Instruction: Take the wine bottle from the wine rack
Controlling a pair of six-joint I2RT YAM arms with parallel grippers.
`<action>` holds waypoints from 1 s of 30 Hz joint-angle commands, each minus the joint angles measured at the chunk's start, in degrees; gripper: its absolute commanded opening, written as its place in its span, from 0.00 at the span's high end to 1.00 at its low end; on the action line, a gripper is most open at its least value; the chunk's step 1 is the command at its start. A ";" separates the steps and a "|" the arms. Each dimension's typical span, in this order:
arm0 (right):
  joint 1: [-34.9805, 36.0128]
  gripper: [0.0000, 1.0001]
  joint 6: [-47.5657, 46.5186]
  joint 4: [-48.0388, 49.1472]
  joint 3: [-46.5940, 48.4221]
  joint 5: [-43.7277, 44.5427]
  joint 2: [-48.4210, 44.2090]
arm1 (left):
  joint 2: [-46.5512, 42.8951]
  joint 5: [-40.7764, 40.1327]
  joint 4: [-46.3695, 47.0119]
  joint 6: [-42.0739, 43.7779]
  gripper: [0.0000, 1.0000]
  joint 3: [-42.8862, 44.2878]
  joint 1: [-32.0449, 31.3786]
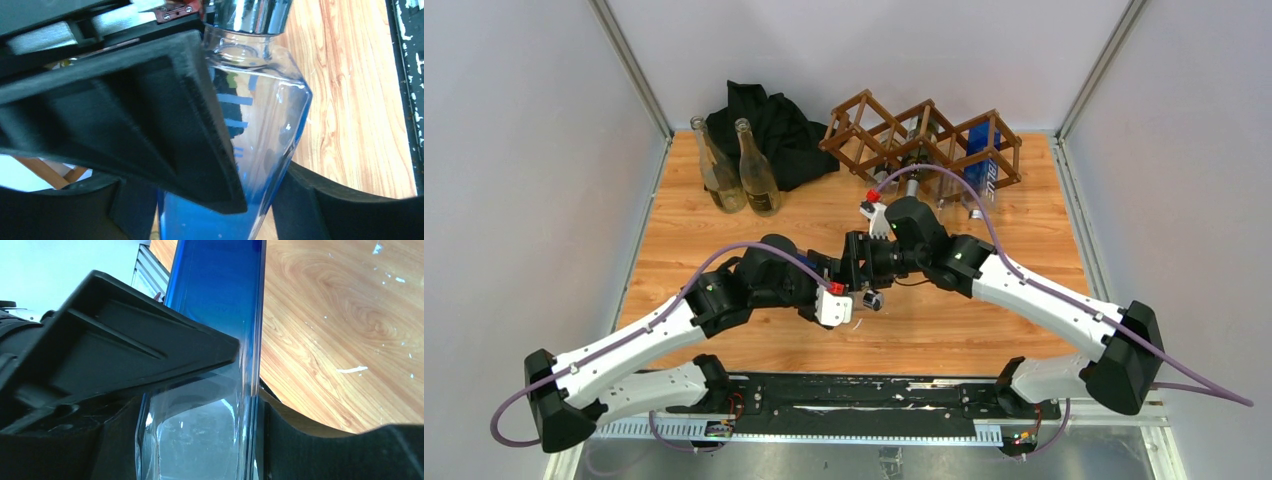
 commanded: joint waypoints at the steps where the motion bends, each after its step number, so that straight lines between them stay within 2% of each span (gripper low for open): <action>1: 0.94 1.00 -1.75 11.46 5.90 -5.53 -0.80 | -0.73 -0.64 1.00 -1.02 0.37 0.26 -0.34; 2: 0.94 0.94 -2.12 10.78 5.92 -5.29 -1.01 | -0.70 -0.98 0.89 -1.30 0.47 0.82 -0.34; 3: 0.87 0.84 -2.46 9.96 5.85 -4.82 -1.23 | -0.78 -1.40 0.78 -1.50 0.57 1.10 -0.33; 5: 0.65 0.64 -3.53 8.54 5.47 -3.76 -2.29 | -1.17 -2.23 0.61 -2.11 0.84 1.92 -0.34; 6: 0.30 0.55 -3.83 7.83 5.08 -3.13 -3.43 | -1.42 -2.89 0.76 -2.61 0.94 2.26 -0.34; 7: -0.06 0.47 -4.06 7.38 4.45 -2.34 -4.18 | -1.88 -3.52 0.92 -3.01 1.00 2.44 -0.30; 11: -2.55 0.24 -4.58 6.43 1.45 0.72 -10.22 | -3.57 -5.70 2.14 -5.98 1.00 2.94 -0.25; 14: -5.20 0.14 -4.79 5.05 0.00 1.41 -13.87 | -4.47 -6.42 2.75 -9.53 1.00 3.63 -0.25; 23: -11.66 0.10 -6.08 2.47 -3.28 -0.95 -19.56 | -5.67 -7.40 3.70 -18.26 1.00 6.46 0.07; 26: -12.60 0.09 -9.70 1.17 -4.22 -0.87 -20.65 | -5.03 -4.68 2.37 -21.50 1.00 9.63 1.84; 30: -12.67 0.07 -18.45 2.66 -6.10 -2.71 -21.05 | -2.23 4.07 -1.19 -27.01 1.00 15.07 6.88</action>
